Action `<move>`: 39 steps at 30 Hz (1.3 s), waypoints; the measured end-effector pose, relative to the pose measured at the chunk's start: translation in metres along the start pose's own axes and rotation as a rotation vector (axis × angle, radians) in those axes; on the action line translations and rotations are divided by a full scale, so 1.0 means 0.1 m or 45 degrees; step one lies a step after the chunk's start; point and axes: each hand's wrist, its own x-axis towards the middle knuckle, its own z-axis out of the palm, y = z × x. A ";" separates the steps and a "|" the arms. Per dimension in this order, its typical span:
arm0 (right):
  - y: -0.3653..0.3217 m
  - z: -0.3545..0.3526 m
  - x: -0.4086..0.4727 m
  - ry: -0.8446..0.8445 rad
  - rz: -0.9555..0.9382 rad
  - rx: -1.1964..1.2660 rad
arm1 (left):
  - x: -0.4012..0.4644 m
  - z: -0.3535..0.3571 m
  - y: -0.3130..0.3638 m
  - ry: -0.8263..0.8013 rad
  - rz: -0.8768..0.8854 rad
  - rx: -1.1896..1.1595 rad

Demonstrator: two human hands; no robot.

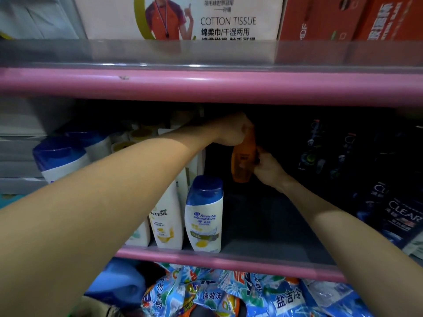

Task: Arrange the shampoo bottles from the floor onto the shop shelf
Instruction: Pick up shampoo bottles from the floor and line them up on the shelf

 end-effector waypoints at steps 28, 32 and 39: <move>-1.11 0.15 -2.77 -0.147 0.237 0.122 | -2.51 0.47 0.60 0.220 0.004 -0.332; -0.72 0.57 -3.06 -0.242 0.312 0.048 | -2.90 1.09 0.30 0.168 -0.153 -0.393; 0.25 1.32 -3.42 -0.389 0.473 -0.192 | -3.36 2.37 -0.37 -0.033 -0.524 -0.340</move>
